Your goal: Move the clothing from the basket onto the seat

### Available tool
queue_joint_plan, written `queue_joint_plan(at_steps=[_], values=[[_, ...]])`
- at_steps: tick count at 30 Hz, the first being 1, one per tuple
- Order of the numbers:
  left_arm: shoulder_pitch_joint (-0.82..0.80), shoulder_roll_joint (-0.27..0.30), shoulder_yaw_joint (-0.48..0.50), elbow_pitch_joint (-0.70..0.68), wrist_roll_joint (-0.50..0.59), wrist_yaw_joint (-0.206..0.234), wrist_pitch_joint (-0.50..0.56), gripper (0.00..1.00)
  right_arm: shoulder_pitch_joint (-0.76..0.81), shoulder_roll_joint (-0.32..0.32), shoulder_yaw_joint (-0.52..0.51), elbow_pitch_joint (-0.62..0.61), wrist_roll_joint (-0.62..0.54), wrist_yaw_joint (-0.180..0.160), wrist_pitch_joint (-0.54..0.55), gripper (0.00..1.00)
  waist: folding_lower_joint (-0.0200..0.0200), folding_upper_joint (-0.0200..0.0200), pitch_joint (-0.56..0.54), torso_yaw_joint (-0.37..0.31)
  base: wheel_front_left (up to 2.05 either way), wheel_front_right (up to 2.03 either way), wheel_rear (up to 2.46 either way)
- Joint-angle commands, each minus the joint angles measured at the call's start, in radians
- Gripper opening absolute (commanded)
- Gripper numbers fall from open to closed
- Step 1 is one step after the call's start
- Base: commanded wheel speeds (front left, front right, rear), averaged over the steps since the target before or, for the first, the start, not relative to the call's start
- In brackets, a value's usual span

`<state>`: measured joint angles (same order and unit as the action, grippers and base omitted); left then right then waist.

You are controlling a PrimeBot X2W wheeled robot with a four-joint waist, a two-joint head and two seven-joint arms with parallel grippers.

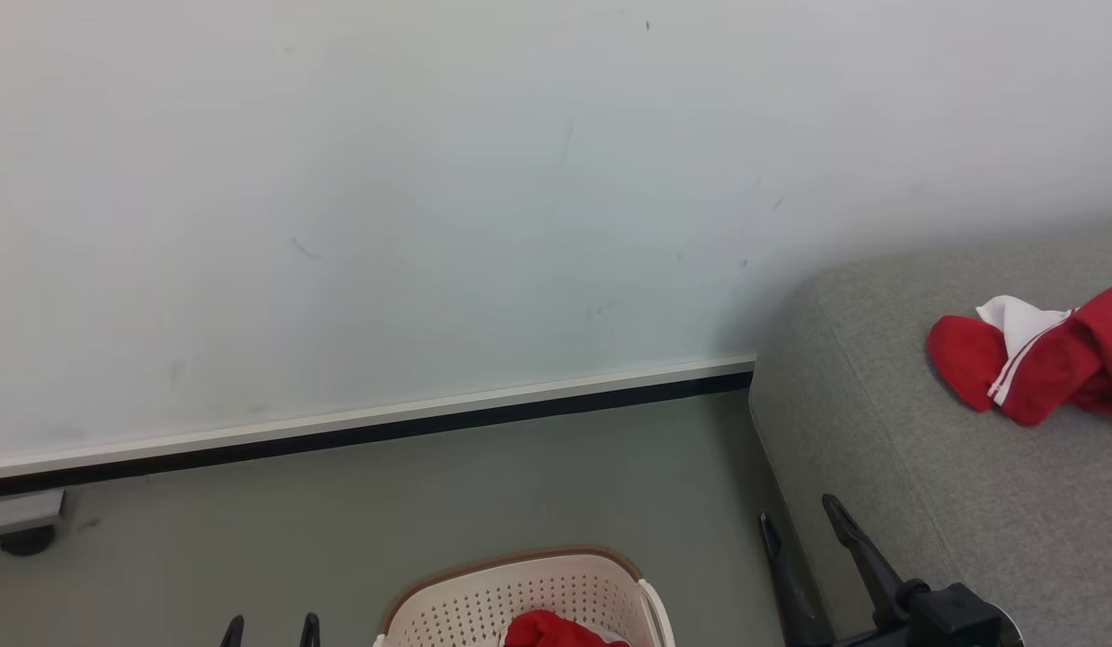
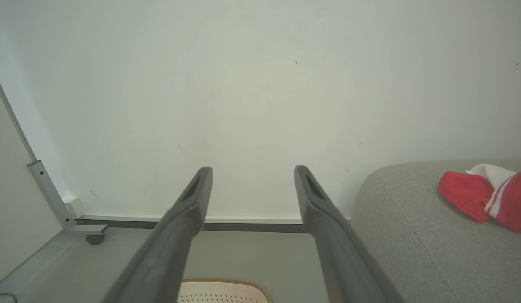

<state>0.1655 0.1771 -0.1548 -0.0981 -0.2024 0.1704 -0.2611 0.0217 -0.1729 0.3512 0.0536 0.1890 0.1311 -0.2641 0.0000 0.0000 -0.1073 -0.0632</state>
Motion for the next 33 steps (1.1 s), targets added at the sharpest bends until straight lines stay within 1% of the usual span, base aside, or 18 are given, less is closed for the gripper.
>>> queue_joint_plan(at_steps=[1, 2, 13, 22, 27, 33], values=[[0.022, -0.010, 0.014, 0.008, 0.014, -0.014, -0.005, 1.00, 0.005, -0.003, 0.001, 0.000, -0.005, -0.001, -0.001, 1.00, 0.0000, 0.0000, 0.005, -0.001, 0.00, 0.00, 0.00], [0.022, -0.010, 0.014, 0.008, 0.014, -0.014, -0.005, 1.00, 0.005, -0.003, 0.001, 0.000, -0.005, -0.001, -0.001, 1.00, 0.0000, 0.0000, 0.005, -0.001, 0.00, 0.00, 0.00], [0.029, -0.069, 0.061, 0.025, 0.064, -0.081, -0.005, 1.00, -0.003, -0.008, 0.011, 0.001, -0.006, -0.001, -0.001, 1.00, 0.0000, 0.0000, 0.011, -0.001, 0.00, 0.00, 0.00], [0.022, -0.095, 0.079, 0.029, 0.092, -0.110, -0.005, 1.00, -0.009, -0.011, 0.015, -0.003, -0.008, -0.001, -0.001, 1.00, 0.0000, 0.0000, 0.016, 0.001, 0.00, 0.00, 0.00], [0.015, -0.104, 0.086, 0.036, 0.097, -0.127, -0.005, 1.00, -0.020, -0.015, 0.018, -0.013, -0.007, -0.001, -0.001, 1.00, 0.0000, 0.0000, 0.037, -0.006, 0.00, 0.00, 0.00], [-0.024, -0.111, 0.070, 0.077, 0.090, -0.176, -0.005, 1.00, -0.059, -0.021, 0.024, -0.019, -0.010, -0.001, -0.001, 1.00, 0.0000, 0.0000, 0.080, -0.014, 0.00, 0.00, 0.00]])
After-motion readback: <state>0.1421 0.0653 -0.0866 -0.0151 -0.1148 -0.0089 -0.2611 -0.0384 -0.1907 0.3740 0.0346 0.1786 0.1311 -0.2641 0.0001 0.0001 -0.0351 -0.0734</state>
